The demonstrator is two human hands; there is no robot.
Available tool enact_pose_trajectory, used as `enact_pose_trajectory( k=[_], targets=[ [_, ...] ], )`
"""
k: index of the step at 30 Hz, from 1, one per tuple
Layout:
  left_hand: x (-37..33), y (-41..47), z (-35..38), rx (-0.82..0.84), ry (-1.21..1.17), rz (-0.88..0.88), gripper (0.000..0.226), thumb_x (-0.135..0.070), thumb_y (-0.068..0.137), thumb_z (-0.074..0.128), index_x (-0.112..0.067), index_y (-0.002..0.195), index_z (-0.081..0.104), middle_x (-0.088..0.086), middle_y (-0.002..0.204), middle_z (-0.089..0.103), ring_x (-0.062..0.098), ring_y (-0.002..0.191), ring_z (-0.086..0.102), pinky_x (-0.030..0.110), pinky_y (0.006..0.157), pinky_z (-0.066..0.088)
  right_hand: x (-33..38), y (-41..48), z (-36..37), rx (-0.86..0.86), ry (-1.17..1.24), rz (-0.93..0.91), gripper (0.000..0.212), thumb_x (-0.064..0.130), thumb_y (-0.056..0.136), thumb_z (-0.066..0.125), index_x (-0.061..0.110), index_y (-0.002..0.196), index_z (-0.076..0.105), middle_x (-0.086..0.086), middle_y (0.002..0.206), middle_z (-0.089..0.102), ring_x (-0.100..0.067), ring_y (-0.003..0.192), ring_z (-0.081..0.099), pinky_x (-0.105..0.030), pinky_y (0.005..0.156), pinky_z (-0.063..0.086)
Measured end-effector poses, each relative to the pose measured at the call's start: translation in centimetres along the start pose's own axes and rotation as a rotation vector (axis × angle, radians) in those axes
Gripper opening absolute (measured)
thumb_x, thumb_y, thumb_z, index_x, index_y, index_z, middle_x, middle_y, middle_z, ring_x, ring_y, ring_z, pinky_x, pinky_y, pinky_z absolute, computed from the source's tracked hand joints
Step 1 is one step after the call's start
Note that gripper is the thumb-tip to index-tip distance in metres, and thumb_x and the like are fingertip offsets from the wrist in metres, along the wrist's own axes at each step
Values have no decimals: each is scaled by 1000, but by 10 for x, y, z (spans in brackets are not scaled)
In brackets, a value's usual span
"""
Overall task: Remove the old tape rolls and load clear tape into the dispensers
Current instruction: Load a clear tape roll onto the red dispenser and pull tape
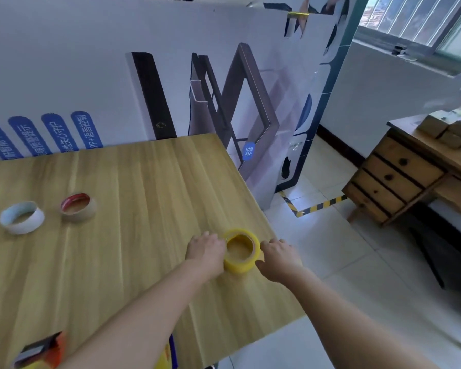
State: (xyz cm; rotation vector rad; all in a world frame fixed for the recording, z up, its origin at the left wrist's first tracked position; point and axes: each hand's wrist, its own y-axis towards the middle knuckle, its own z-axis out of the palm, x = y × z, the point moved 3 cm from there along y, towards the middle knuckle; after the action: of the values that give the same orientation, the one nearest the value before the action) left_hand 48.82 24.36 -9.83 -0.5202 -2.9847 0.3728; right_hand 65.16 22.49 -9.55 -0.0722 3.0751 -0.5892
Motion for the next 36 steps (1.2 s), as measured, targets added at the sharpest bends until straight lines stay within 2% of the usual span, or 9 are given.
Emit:
enact_pose_trajectory(
  k=[10,15,17,19,22,26,28,32,36],
  targets=[
    [-7,77,37,128,-155,-69,38,-26,93,50,-15,129,43,6,128,54,26,122,49,39,92,44,-17,72,30,143,150,68,36,43,95,48,13,115,50,-8,119,58,-27,113,52,-33,81,40],
    [-9,95,50,179,-262,-128,28,-18,95,45,-12,122,43,10,122,57,33,113,57,40,85,46,-14,93,44,231,286,158,28,41,94,50,16,105,48,-4,99,58,-23,85,50,-32,63,38],
    [-10,97,50,153,-318,-167,24,-9,93,40,-11,115,45,13,118,58,36,108,58,39,81,47,-13,99,48,225,348,197,17,31,92,52,17,97,45,-1,89,53,-21,79,51,-31,57,39],
    [-12,95,48,106,-391,-225,23,-6,91,38,-10,112,46,14,114,59,37,103,60,37,72,44,-13,102,49,183,437,232,5,17,87,48,16,91,45,0,82,53,-22,75,53,-30,52,40],
    [-10,90,45,-45,-561,-285,23,-18,92,46,-15,116,46,7,117,57,32,99,60,32,67,38,-16,98,43,35,579,255,14,11,84,47,17,96,50,-2,78,59,-23,73,59,-30,51,43],
    [-6,75,32,-251,-1162,-350,24,-31,90,60,-23,111,53,-5,109,58,15,96,58,29,79,47,-22,83,22,-178,736,194,15,15,88,51,22,101,51,-1,85,64,-23,76,61,-35,61,48],
    [-9,66,16,-292,-1379,-353,19,-34,92,58,-24,108,53,-8,101,59,10,90,57,21,77,44,-23,75,8,-255,823,148,18,12,88,51,22,103,51,2,87,62,-22,78,58,-34,63,47],
    [-11,42,-20,-304,-1751,-244,28,-37,94,55,-9,92,59,3,83,61,13,76,55,21,73,43,-16,58,-21,-359,1001,55,16,10,90,50,23,99,49,8,74,57,-18,69,55,-30,57,42],
    [-4,14,-56,-350,-1790,-123,27,-33,84,64,-17,65,53,-10,57,51,3,53,44,13,54,36,-4,44,-43,-413,1111,-24,17,13,89,53,27,97,49,8,76,60,-18,69,58,-30,60,44]
  ],
)
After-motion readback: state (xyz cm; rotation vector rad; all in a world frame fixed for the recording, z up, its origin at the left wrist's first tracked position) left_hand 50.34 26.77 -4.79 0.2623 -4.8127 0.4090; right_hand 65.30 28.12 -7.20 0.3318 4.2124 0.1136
